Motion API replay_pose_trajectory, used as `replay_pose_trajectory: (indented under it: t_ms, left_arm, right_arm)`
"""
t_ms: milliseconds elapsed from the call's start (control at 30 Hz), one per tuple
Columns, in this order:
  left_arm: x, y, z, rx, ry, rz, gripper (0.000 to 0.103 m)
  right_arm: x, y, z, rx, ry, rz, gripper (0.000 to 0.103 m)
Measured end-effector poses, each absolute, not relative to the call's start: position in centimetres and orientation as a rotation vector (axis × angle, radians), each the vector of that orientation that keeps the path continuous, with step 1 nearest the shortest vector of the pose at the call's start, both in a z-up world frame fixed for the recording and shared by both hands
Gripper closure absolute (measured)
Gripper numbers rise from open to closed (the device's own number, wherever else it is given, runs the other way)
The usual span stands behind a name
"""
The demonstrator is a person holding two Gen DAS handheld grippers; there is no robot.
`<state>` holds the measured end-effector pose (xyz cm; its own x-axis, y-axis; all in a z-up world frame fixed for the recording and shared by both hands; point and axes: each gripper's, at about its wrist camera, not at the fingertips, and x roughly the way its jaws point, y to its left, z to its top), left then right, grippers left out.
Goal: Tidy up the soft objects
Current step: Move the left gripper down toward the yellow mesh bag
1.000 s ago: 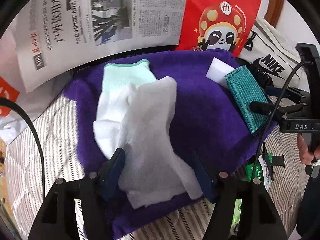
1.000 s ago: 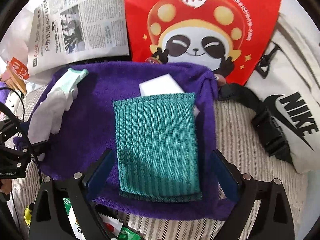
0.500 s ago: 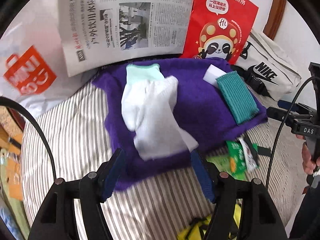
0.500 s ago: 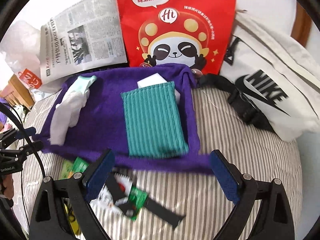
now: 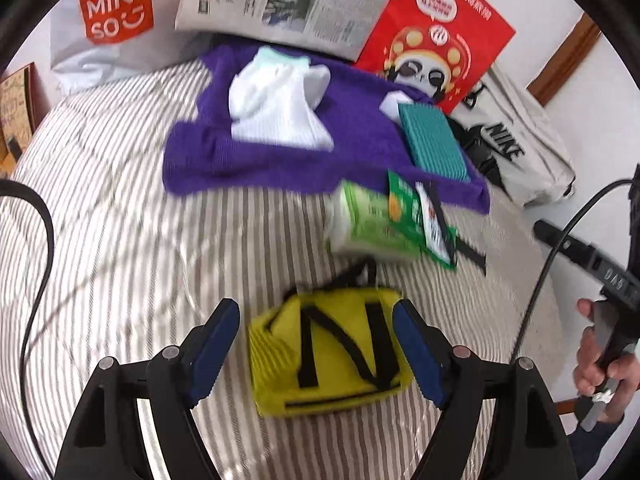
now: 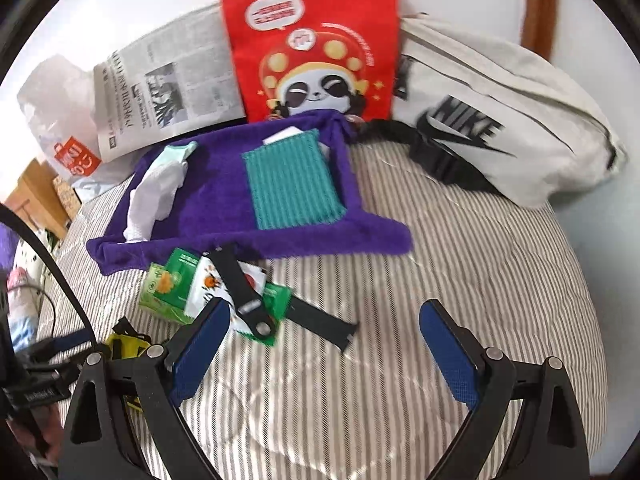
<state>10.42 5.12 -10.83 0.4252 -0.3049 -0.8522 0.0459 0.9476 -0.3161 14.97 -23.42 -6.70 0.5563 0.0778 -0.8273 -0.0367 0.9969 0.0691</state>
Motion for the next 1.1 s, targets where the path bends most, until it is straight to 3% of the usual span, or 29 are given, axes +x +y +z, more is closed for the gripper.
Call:
replay_pose_trajectory:
  t_ms: [633, 1100]
  left_arm:
    - [9.6, 1.1, -11.9, -0.191, 1.090, -0.147, 0.020]
    - [9.5, 0.5, -11.2, -0.302, 1.145, -0.167, 0.016]
  right_arm:
    - [12.5, -26.8, -8.9, 0.111, 0.997, 0.059, 0.008]
    - [12.4, -28.1, -10.0, 0.126, 1.010, 0.051, 0.008]
